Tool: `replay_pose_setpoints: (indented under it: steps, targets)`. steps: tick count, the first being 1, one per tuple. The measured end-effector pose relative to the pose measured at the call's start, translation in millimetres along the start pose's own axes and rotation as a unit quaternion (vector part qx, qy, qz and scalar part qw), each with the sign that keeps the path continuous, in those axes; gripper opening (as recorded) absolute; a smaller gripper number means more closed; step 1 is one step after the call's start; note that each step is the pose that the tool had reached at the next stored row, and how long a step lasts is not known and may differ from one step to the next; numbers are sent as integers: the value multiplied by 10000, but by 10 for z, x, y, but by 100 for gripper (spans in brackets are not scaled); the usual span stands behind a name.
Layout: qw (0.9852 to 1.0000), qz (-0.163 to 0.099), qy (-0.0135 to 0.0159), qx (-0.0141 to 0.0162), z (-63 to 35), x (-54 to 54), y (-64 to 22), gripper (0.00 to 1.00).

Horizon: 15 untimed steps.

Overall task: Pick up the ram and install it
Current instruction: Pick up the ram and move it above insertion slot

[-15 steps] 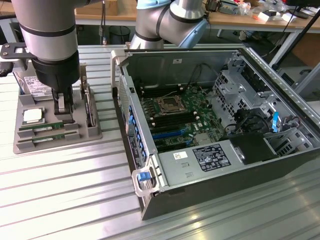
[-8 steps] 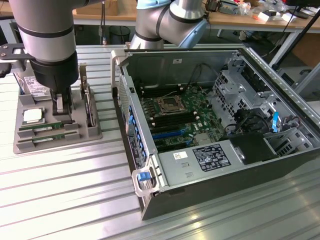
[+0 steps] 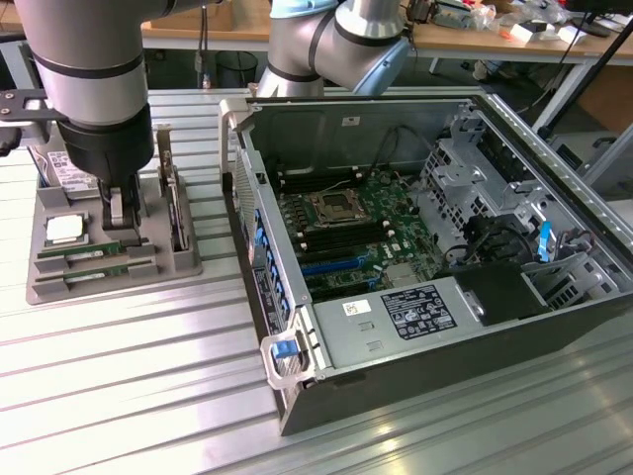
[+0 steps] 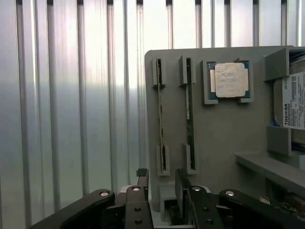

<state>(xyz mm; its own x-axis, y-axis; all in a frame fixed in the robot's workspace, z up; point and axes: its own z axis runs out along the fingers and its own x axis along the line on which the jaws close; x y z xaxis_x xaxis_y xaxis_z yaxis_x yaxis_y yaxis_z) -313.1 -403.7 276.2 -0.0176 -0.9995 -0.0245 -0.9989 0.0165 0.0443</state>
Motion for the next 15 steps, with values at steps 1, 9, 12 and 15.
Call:
replay_pose_setpoints:
  steps: [1,9,12,15]
  targets:
    - [10000,0,0,0,2,0,2,36]
    - [10000,0,0,0,48,0,97,36]
    - [10000,0,0,0,71,2,152,36]
    - [10000,0,0,0,89,3,190,36]
